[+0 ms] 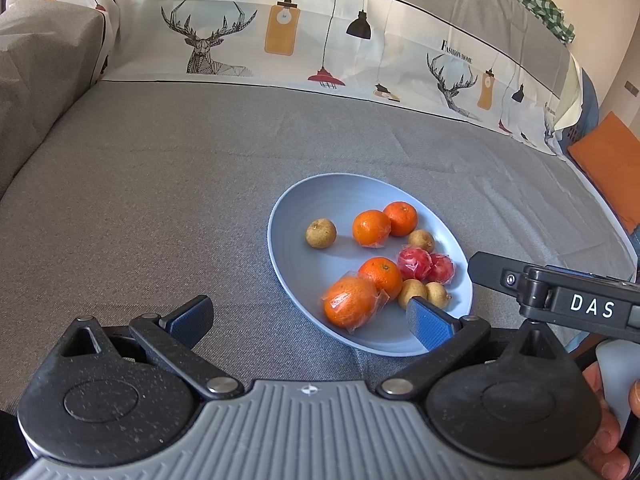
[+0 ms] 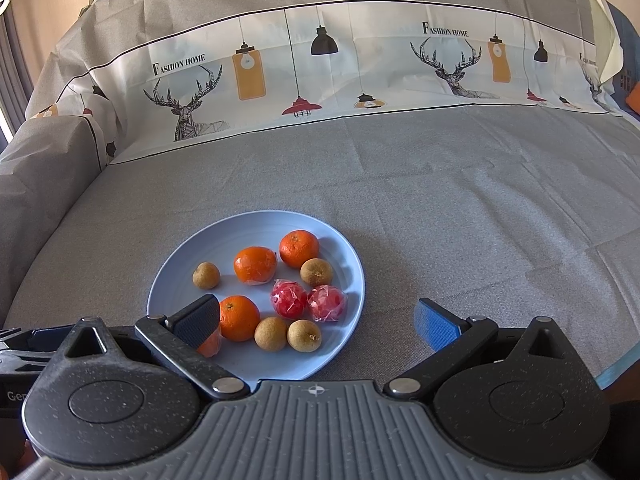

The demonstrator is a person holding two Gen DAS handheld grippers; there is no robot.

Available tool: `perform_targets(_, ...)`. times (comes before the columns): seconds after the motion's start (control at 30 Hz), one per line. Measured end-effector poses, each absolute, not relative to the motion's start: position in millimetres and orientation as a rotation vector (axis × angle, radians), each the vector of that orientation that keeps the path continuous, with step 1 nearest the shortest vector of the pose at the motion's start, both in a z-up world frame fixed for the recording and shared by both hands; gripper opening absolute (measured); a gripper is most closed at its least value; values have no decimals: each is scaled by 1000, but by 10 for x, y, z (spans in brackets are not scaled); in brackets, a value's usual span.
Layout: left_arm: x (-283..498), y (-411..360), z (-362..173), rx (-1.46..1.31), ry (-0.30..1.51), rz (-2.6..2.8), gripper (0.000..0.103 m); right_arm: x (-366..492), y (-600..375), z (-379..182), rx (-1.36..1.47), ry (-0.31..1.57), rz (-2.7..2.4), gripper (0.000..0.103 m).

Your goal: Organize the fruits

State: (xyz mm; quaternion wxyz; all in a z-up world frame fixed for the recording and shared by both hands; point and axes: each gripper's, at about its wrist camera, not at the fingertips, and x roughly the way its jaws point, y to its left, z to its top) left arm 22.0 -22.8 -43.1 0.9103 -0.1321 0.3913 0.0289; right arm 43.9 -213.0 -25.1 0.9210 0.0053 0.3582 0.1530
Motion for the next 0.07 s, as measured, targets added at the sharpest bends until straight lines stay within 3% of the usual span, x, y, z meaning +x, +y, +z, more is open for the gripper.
perform_targets(0.07,222,-201,-436,-280,808,60,103,441,-2136,-246,14,731,313,102)
